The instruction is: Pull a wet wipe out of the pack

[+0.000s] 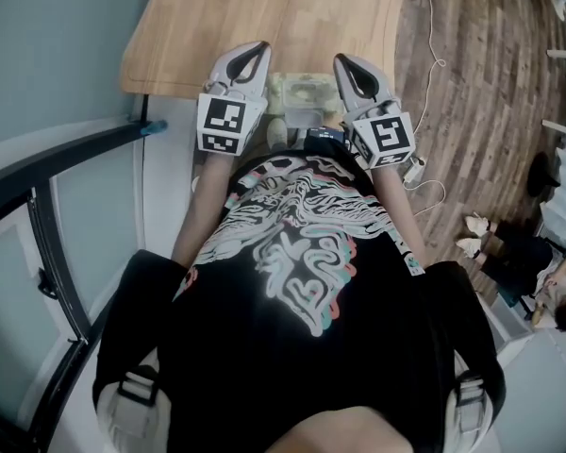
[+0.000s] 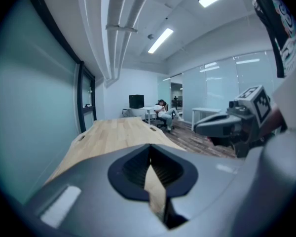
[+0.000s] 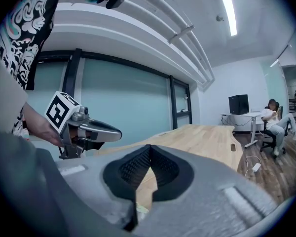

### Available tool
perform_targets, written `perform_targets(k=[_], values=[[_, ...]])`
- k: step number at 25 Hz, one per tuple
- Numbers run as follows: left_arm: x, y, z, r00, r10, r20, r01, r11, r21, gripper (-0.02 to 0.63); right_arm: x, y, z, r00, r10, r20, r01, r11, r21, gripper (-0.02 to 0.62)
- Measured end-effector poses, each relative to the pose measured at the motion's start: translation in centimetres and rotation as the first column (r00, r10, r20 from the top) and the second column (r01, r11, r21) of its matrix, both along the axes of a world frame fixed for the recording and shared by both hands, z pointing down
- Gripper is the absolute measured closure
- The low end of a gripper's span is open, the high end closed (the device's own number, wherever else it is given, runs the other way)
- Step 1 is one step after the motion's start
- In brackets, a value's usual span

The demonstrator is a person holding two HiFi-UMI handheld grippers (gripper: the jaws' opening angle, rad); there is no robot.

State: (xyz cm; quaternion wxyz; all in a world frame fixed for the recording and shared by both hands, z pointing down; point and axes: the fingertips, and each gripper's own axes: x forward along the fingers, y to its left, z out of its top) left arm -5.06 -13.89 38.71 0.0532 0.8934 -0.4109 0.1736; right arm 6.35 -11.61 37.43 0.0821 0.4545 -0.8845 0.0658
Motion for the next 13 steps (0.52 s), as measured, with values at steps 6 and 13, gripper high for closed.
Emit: perform_targets(k=[6, 13], values=[[0.0, -0.7, -0.3, 0.997, -0.038, -0.068, 0.038, 0.999, -0.001, 0.617, 0.7, -0.4, -0.4, 0.998, 0.031, 0.049, -0.031, 1.0, -0.007, 0.595], [0.4, -1.5, -0.6, 0.972, -0.12, -0.202, 0.107, 0.991, -0.076, 0.617, 1.1, -0.6, -0.6, 0.998, 0.025, 0.049, -0.025, 1.0, -0.004, 0.595]])
